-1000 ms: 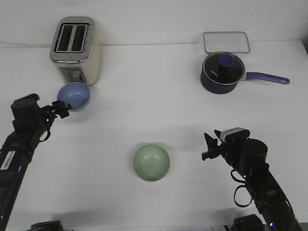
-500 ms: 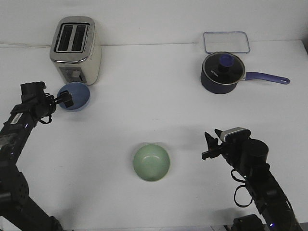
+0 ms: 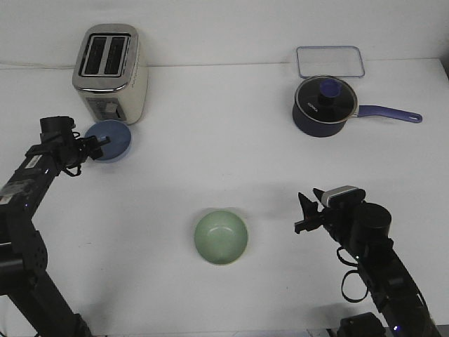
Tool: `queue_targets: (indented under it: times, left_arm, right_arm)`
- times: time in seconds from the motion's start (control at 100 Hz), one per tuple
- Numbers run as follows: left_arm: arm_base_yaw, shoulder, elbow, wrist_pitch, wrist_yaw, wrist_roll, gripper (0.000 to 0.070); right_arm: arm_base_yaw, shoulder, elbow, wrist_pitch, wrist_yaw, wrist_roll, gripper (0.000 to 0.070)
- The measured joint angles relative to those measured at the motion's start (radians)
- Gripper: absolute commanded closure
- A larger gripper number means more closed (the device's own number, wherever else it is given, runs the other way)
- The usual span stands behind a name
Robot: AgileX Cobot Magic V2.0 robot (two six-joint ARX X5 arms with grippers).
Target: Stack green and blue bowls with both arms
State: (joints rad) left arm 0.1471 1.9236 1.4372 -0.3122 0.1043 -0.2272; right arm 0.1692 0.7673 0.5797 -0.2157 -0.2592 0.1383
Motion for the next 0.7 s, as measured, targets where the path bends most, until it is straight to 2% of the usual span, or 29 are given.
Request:
queue_targets:
  times: [0.19,0.33,0.53,0.7]
  left_arm:
    - [0.003,-0.003,0.019,-0.049,0.019,0.001,0.0686]
    - [0.016,-0.063,0.019,-0.101,0.087,0.025,0.0686]
    - [0.022,-0.266,0.019,-0.232,0.194,0.096,0.0686]
    - [-0.011,-0.409,0.019,-0.334,0.332,0.147,0.0686]
  right_arm:
    - [0.000,0.000,0.000,0.000,0.000,0.000,0.0419]
    - [0.000,0.000,0.000,0.000,0.000,0.000,0.0419]
    - [0.000,0.000,0.000,0.000,0.000,0.000,0.0419]
    - [0.000,0.000,0.000,-0.003,0.000,0.002,0.0419]
